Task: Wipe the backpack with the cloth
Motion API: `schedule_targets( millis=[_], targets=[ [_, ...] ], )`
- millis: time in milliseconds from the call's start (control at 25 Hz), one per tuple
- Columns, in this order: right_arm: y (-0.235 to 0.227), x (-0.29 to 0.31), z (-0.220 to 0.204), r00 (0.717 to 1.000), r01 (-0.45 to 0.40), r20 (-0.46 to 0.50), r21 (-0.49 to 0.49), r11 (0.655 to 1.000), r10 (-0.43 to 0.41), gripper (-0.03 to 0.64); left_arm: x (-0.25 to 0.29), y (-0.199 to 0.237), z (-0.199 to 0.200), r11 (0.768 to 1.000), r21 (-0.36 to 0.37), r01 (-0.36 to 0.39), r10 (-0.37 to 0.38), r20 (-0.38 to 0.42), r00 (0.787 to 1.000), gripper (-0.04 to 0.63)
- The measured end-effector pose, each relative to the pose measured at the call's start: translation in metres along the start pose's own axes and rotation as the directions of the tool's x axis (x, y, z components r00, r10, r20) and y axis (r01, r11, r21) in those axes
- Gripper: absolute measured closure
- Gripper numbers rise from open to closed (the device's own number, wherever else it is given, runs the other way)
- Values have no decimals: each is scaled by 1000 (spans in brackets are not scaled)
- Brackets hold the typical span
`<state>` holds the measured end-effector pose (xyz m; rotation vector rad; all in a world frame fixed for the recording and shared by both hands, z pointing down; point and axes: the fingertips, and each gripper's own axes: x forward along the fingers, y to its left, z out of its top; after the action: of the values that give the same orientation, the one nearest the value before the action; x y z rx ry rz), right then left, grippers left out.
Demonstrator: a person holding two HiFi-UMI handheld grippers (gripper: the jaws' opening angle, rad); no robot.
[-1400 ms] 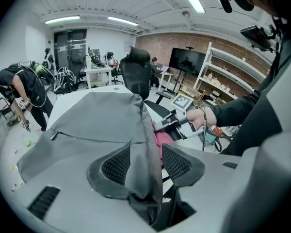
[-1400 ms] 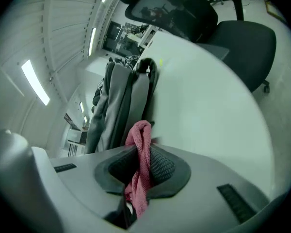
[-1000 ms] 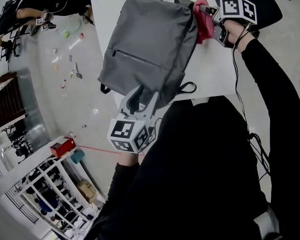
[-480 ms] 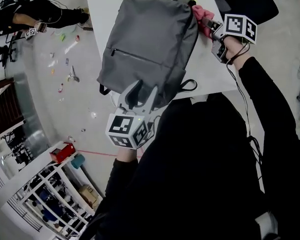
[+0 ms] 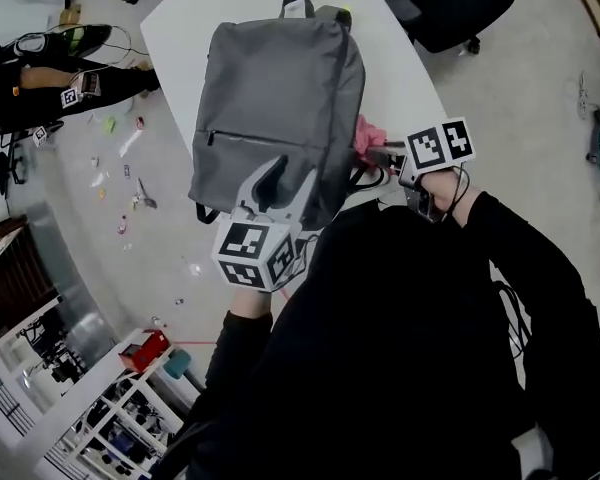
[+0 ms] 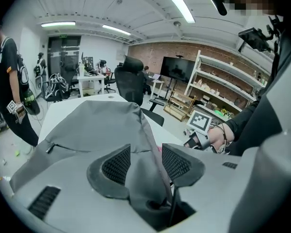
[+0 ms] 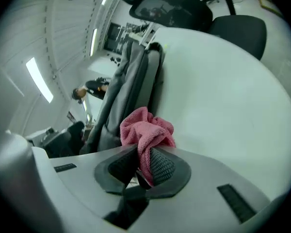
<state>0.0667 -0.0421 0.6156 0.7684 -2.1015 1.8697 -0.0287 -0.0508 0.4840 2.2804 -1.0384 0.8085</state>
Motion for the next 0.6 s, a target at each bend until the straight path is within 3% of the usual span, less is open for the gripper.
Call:
schedule_targets(
  millis=[120,240,440,600],
  targets=[
    [10,0,-21,994,-13,-110,-108,994,1,555,0,1,1,1000,6,2,-2,1,1000,377],
    [10,-6,7,992,-4,-123,-203,979,-21,555,-6,5,0,1000,-11,-23,23,10,1000,377],
    [8,-26,112,996,82,-7,-300,950,-89,555,-23,9,-4,994,-59,-95,96,31,995,377],
    [27,-50,206,983,92,180,-279,956,-42,555,-36,12,-12,980,-123,-157,164,47,985,377]
  ],
)
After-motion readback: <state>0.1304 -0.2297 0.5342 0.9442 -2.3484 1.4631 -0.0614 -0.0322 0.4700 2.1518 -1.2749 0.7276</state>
